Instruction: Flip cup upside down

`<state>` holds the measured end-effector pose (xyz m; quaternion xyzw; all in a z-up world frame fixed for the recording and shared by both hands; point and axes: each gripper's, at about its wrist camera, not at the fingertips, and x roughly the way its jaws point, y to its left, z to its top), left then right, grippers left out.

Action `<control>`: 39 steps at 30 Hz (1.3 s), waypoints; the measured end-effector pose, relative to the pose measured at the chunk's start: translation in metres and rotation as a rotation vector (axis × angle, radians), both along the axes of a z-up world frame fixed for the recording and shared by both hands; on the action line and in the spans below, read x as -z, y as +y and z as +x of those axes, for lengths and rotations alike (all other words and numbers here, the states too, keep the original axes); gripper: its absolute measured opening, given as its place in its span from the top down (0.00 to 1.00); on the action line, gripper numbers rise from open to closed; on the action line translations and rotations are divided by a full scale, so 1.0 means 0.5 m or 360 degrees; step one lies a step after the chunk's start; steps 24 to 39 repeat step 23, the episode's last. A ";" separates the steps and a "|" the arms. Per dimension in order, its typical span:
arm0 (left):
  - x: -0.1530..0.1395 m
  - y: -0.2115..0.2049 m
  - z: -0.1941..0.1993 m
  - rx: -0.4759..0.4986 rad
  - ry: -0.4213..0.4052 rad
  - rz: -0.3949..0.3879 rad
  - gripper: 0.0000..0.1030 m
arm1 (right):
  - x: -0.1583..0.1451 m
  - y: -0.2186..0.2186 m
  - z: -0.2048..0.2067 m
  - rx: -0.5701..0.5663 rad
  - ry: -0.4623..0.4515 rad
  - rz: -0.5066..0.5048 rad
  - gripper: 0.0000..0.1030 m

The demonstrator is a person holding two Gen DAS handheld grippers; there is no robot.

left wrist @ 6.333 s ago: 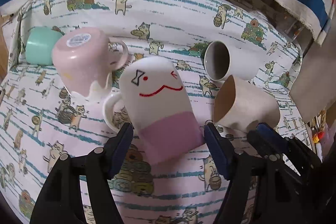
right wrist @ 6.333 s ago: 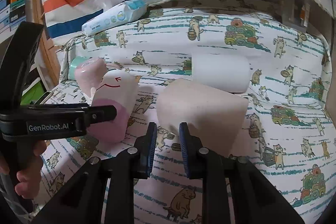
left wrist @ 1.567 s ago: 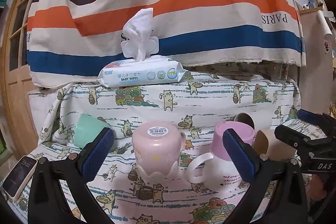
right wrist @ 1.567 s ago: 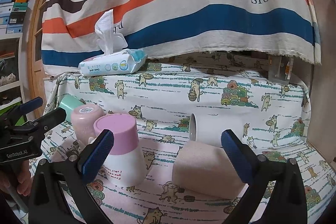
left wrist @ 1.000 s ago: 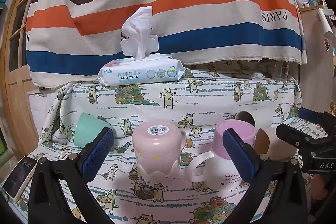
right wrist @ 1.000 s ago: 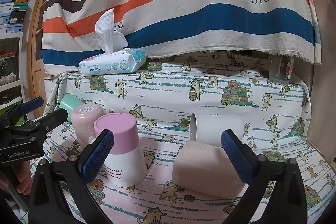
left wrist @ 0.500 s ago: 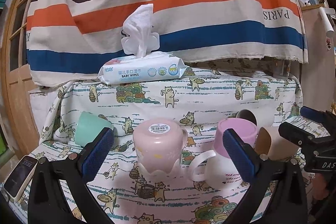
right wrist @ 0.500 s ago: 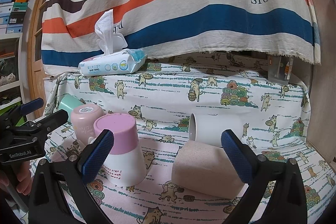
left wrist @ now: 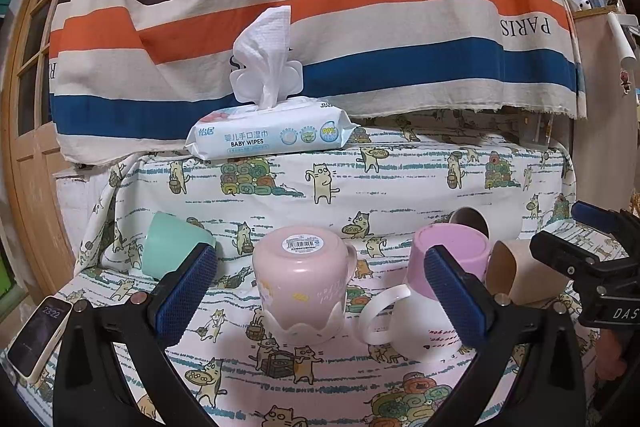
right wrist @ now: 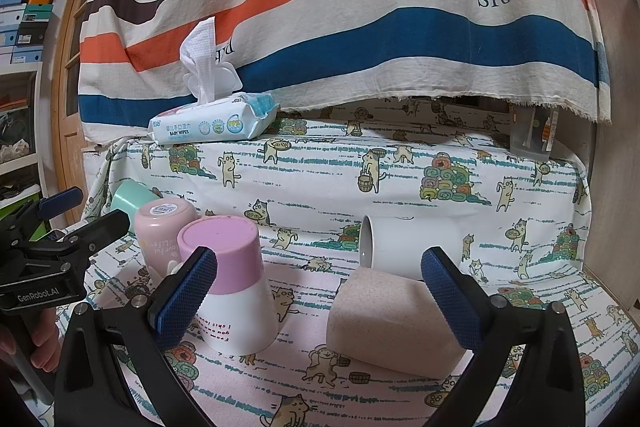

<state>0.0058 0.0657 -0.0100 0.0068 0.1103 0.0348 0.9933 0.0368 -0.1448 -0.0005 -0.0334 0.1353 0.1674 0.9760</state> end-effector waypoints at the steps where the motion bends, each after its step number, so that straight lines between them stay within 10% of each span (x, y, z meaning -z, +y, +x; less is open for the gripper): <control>1: 0.000 0.000 0.000 0.0000 0.0000 0.0000 0.00 | 0.000 0.000 0.000 0.0000 0.0000 0.0000 0.00; 39: 0.004 0.003 0.002 -0.0008 0.0023 -0.0003 0.00 | 0.000 -0.001 0.000 0.0000 0.0000 -0.0001 0.00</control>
